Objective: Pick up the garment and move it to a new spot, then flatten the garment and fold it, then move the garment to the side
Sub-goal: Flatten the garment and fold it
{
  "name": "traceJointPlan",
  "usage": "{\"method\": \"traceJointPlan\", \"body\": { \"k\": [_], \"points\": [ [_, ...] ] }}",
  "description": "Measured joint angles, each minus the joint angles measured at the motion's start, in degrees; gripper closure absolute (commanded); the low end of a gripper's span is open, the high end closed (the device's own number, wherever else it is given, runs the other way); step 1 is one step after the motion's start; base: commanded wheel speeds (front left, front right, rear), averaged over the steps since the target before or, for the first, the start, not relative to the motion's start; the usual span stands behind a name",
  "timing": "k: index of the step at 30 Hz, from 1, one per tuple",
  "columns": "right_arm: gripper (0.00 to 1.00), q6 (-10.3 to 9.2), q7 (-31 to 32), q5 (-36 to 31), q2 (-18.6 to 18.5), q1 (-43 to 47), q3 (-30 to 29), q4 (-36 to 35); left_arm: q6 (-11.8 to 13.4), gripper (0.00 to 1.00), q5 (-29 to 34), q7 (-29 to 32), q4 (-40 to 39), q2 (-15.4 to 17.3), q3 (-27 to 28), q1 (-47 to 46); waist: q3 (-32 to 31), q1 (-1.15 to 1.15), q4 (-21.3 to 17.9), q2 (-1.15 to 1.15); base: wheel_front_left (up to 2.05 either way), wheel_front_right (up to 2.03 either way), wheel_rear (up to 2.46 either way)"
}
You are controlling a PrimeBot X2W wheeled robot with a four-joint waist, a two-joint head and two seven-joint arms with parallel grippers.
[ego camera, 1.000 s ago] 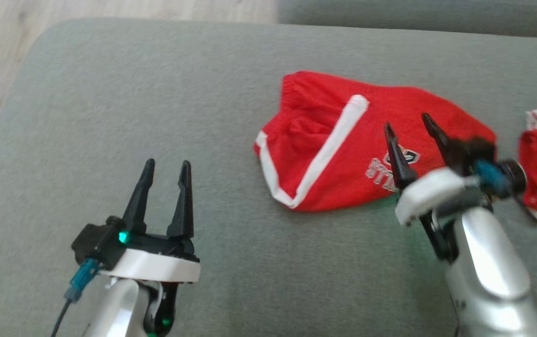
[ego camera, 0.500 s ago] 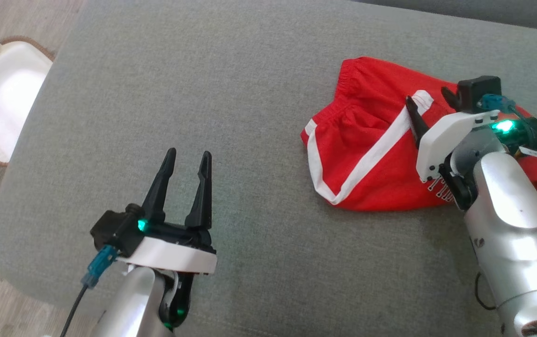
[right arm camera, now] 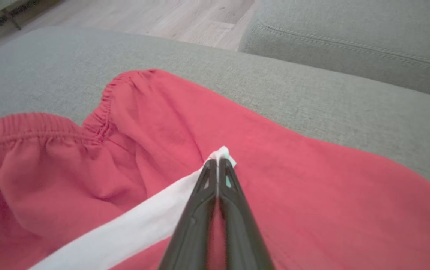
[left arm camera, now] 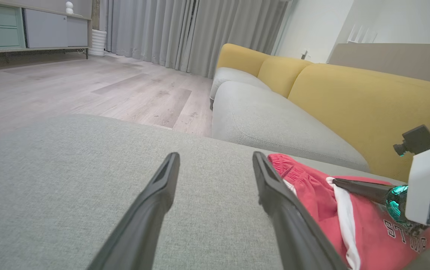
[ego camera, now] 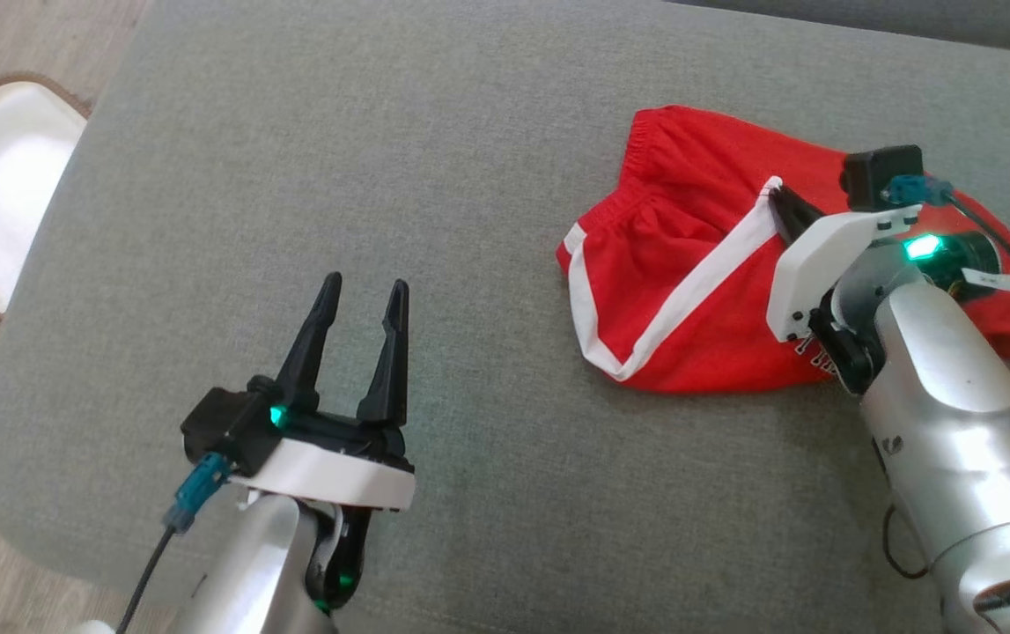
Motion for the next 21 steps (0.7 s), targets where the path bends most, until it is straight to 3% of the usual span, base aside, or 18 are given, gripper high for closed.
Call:
{"method": "traceJointPlan", "body": {
  "k": [7,13,21],
  "points": [
    [1.00,0.00,-5.93,1.81,-0.24,-0.02,0.64,-0.40,0.00,0.00,0.26,0.00,0.08,-0.01,0.78,-0.07,-1.27,0.00,-1.71,0.00,0.00,0.00,0.00],
    [1.00,0.00,-10.57,3.48,-0.22,1.63,0.07,-6.75,0.00,0.00,1.26,0.01,0.11,0.00,3.20,0.50,-3.50,0.00,-5.13,0.00,0.00,0.00,0.00],
    [1.00,0.00,-10.96,3.15,0.75,17.52,-5.41,-20.47,0.00,0.00,1.29,0.00,-0.02,0.21,6.19,3.67,-6.89,-0.01,-13.07,0.00,0.00,0.00,0.00]
  ]
}}
